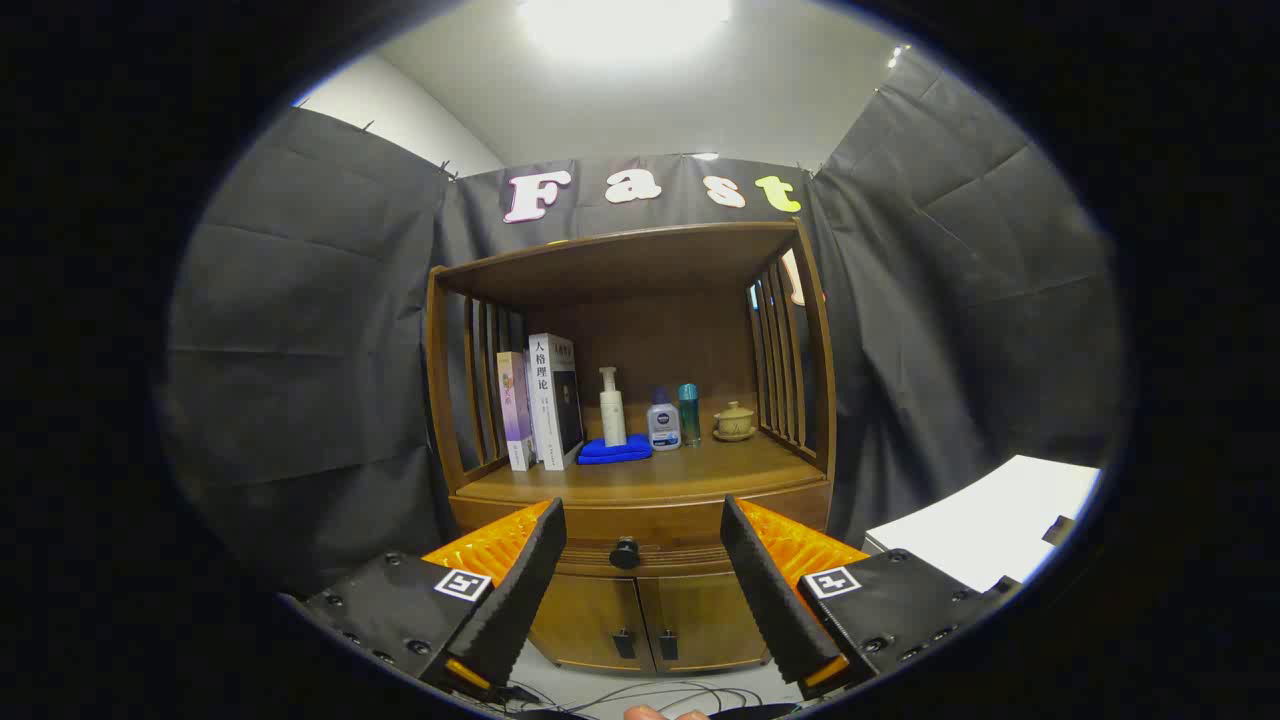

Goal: Pull open the drawer, take out the items inside it, and place them on the countertop above the cabinet.

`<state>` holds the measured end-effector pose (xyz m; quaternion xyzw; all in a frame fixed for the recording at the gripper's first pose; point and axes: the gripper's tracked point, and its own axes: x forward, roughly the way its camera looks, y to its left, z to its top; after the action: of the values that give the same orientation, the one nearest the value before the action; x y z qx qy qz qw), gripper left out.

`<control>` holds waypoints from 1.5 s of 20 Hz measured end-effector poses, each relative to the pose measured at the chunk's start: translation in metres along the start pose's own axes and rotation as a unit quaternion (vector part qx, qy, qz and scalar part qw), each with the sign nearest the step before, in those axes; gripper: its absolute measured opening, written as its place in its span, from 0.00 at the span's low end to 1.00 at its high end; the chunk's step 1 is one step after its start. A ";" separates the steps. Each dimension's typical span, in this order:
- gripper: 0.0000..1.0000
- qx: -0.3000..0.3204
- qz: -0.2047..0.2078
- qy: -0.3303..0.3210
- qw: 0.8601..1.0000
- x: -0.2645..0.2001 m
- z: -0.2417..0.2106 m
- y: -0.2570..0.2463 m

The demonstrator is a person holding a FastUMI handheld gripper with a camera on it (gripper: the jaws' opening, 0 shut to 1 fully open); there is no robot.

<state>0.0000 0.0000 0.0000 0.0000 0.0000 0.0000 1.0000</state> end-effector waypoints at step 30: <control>0.98 0.002 -0.017 0.053 0.998 0.103 -0.087 -0.009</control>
<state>0.1034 -0.0091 -0.0869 0.0017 0.0526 -0.0168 0.9985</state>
